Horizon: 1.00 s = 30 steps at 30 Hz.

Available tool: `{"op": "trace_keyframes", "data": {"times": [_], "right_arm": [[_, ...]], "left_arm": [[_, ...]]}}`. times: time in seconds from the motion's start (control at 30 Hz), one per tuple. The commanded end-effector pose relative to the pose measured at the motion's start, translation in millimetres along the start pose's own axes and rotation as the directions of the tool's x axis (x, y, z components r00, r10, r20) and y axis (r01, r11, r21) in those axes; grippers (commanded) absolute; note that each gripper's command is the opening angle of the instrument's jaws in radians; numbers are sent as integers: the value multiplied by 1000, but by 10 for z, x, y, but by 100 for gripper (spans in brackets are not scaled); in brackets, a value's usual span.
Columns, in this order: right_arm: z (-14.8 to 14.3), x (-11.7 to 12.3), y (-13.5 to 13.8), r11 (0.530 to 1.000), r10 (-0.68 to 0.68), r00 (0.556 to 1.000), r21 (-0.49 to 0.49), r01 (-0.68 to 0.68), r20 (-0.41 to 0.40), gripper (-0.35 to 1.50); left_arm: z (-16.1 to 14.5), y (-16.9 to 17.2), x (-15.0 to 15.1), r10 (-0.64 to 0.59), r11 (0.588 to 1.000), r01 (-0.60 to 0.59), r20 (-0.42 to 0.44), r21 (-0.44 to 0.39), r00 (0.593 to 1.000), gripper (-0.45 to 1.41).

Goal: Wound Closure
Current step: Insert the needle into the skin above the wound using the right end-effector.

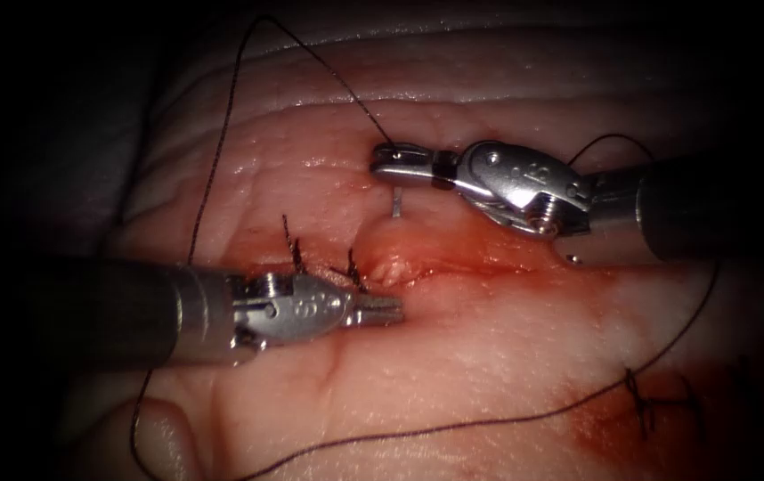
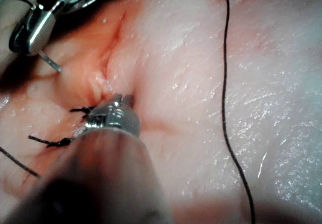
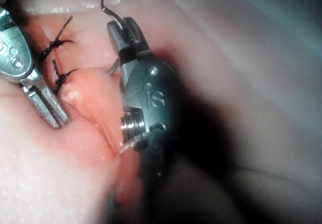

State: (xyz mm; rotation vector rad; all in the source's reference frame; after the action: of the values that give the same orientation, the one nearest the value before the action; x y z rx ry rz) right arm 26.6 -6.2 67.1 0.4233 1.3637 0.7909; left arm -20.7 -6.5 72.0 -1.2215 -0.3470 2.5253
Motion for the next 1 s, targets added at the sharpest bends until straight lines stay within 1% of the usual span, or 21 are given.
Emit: {"op": "trace_keyframes", "data": {"times": [0.03, 0.17, 0.23, 0.4, 0.53, 0.7, 0.73, 0.83, 1.0], "right_arm": [[10, -6, -5, 999, 41, 999, 17, -41, 8, -35], [11, -17, -11, 988, 142, 989, 59, -144, 34, -35], [12, -28, -17, 970, 224, 972, 80, -230, 73, -35], [10, -42, -26, 943, 313, 942, 83, -323, 120, -35], [7, -45, -33, 915, 376, 916, 98, -391, 139, -35], [7, -47, -42, 859, 476, 862, 117, -498, 173, -35], [7, -47, -43, 857, 482, 859, 112, -504, 175, -35], [8, -41, -37, 858, 498, 859, 77, -509, 120, -35], [8, -37, -25, 851, 512, 855, 82, -518, 84, -35]], "left_arm": [[8, 1, -1, 0, 1000, 0, -1, -1, 1000, -15], [6, 0, -1, -1, 1000, 1, -2, -3, 1000, -15], [6, -1, -1, -1, 1000, 1, -2, -3, 1000, -15], [5, -2, -1, -1, 1000, 1, -2, -4, 1000, -15], [5, -3, -2, -1, 1000, 1, -2, -4, 1000, -15], [6, -3, -2, -1, 1000, 1, -2, -4, 1000, -15], [6, -3, -2, -1, 1000, 1, -2, -4, 1000, -15], [6, -3, -1, -1, 1000, 1, -2, -3, 1000, -15], [6, -3, -1, -1, 1000, 1, -2, -3, 1000, -13]]}}
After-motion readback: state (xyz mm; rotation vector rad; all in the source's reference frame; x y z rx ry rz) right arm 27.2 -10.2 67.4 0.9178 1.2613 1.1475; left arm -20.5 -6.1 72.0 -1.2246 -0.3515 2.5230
